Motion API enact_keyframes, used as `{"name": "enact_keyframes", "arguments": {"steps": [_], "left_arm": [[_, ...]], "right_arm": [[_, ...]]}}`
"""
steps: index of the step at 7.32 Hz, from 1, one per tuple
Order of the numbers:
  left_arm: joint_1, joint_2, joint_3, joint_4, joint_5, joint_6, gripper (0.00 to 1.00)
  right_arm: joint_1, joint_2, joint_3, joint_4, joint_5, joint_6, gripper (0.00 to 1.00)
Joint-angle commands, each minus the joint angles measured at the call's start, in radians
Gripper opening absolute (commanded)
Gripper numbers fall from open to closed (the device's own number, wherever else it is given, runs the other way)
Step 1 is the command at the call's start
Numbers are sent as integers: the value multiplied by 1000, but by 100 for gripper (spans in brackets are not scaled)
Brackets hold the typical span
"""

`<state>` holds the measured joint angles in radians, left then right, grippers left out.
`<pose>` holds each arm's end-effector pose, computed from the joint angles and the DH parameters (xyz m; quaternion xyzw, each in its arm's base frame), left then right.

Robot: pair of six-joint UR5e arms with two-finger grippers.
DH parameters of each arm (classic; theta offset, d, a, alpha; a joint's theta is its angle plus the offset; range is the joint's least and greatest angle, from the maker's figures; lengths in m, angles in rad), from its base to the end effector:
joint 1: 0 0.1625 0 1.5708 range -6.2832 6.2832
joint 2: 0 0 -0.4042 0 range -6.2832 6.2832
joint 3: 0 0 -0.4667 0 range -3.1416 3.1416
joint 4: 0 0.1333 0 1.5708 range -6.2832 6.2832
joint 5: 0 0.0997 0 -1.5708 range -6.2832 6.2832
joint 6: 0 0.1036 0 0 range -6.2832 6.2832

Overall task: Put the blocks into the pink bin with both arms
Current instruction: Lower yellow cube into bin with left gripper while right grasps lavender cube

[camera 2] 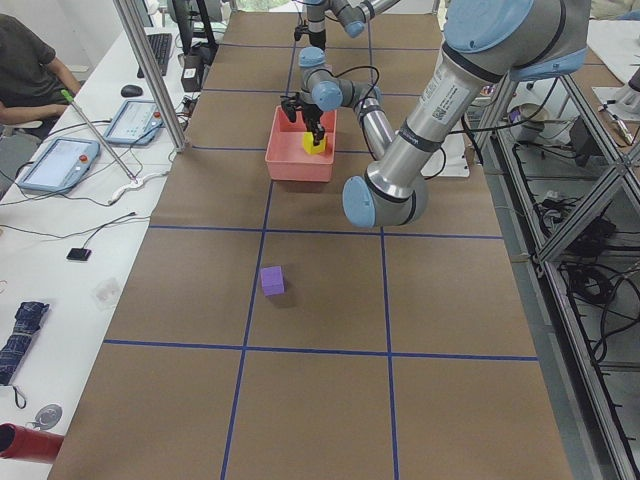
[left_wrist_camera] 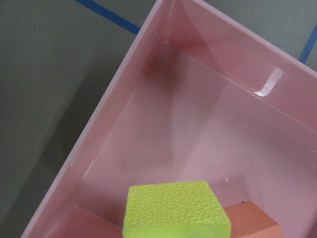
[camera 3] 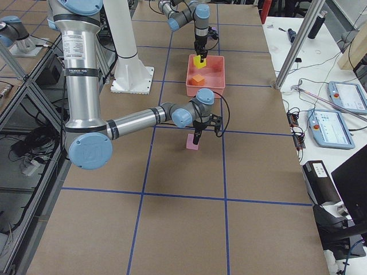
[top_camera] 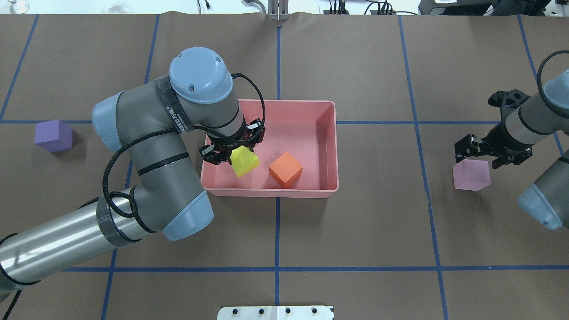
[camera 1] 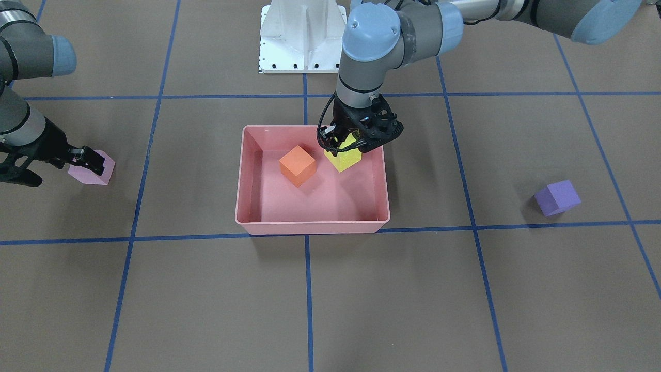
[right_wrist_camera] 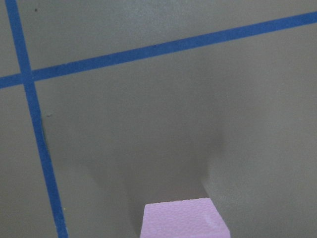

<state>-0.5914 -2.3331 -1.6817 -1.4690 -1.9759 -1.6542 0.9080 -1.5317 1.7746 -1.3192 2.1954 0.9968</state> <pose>0.5435 -0.4764 0.0959 -0.0878 0.4035 -0.2290 0.8815 -0.3097 -0.5149 0.4808 -0.0626 -0.3729 0.0792 0.9224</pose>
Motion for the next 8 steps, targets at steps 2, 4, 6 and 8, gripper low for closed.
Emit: {"name": "enact_keyframes", "arguments": {"steps": [2, 4, 6, 8], "left_arm": [[13, 0, 7, -1, 2, 1, 7], [21, 0, 7, -1, 9, -1, 22], [42, -2, 14, 1, 46, 1, 65], [41, 0, 11, 1, 46, 7, 100]], "right_arm": [[-37, -8, -9, 1, -26, -3, 99], [-46, -18, -11, 0, -49, -15, 99], [-46, -19, -18, 0, -49, -20, 79], [-44, -18, -26, 0, -46, -21, 0]]}}
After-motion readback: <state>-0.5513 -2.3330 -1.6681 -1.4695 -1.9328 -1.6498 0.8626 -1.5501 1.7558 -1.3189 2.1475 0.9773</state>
